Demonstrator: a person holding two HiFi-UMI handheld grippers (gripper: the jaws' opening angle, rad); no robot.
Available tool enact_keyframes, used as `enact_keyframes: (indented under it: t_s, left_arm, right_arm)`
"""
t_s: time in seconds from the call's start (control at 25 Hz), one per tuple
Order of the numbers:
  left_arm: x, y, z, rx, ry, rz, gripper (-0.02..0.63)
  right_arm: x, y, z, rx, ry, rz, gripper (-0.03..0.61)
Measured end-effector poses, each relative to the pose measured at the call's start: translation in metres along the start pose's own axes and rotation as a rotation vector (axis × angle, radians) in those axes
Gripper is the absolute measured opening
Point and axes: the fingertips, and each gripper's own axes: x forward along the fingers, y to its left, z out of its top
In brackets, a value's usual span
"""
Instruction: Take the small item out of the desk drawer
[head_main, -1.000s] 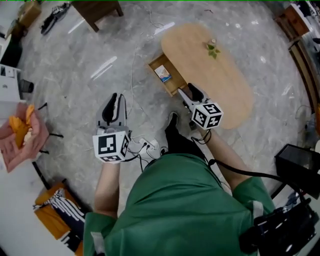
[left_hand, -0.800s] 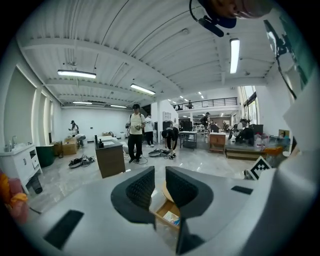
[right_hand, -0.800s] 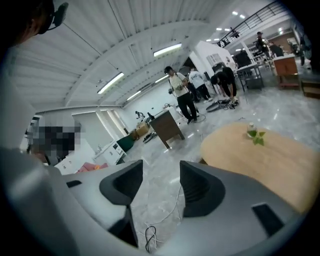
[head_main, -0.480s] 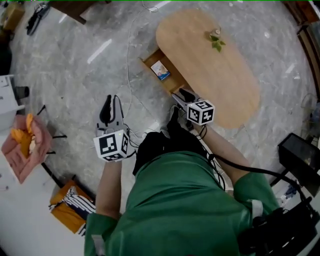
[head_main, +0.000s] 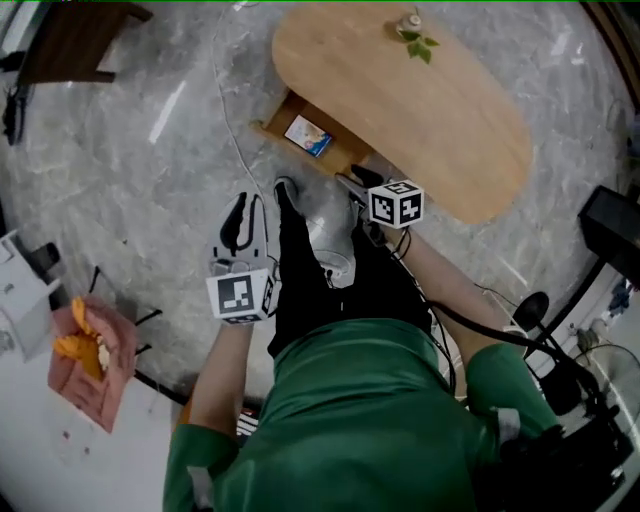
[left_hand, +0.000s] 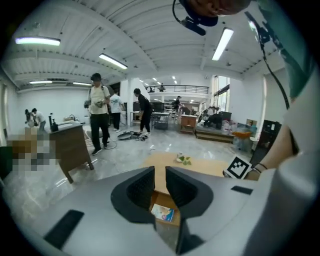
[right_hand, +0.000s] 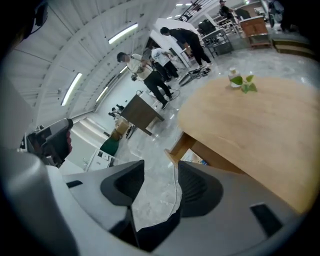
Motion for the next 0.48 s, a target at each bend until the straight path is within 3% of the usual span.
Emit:
enact_keyframes:
  t_s: [0.24,0.48]
  left_arm:
    - [0.067,0.013,-0.017,0.101,0.036,-0.232,0.081]
    - [0.104,0.025,-0.059,0.061,0.114,-0.289,0.08]
  right_arm:
    - [0.047,-0.041,0.0,0.214,-0.1,-0.093,0.227]
    - [0.111,-0.088,-0.022,0.276,-0.063,-0.149,0.227]
